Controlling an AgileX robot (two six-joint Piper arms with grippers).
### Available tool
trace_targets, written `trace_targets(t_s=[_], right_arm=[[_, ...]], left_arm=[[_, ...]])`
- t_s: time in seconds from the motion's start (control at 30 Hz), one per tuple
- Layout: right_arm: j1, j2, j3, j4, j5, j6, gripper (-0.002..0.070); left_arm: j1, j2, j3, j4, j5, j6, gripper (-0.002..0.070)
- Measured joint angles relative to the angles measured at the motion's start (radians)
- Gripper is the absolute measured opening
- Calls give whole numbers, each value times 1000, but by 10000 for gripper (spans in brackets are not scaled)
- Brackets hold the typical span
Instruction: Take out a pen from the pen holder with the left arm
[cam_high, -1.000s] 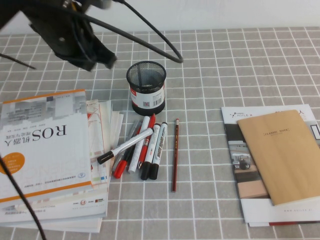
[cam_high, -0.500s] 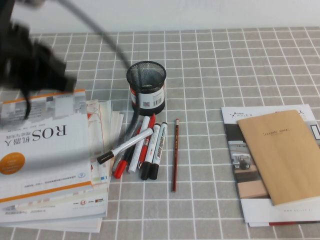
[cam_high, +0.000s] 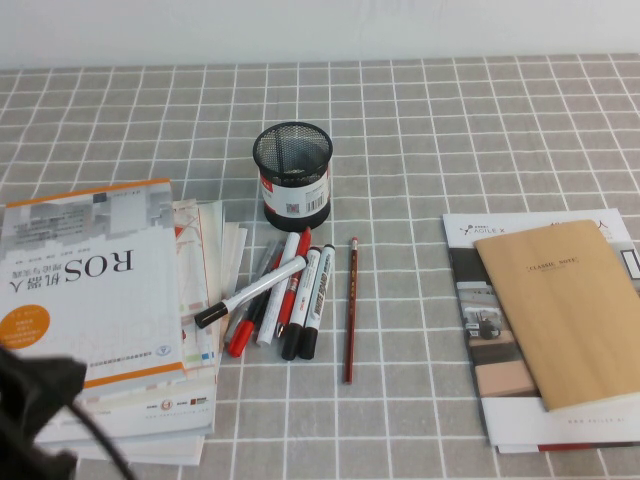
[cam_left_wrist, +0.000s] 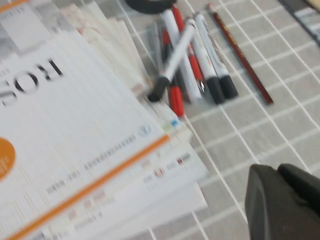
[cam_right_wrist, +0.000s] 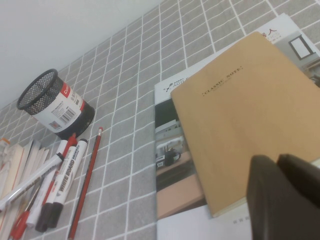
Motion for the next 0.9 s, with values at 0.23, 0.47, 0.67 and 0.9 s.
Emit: trace_targets(t_s=[0.23, 0.47, 0.67, 0.9], right_arm=[[0, 0, 0, 0, 0, 0, -13], [0, 0, 0, 0, 0, 0, -13], [0, 0, 0, 0, 0, 0, -13], [0, 0, 0, 0, 0, 0, -13]], left_arm=[[0, -85, 31, -15, 169, 0, -1], [0, -89, 33, 97, 211, 0, -1], [0, -107, 54, 125, 165, 0, -1], [26, -323, 261, 140, -170, 6, -1]])
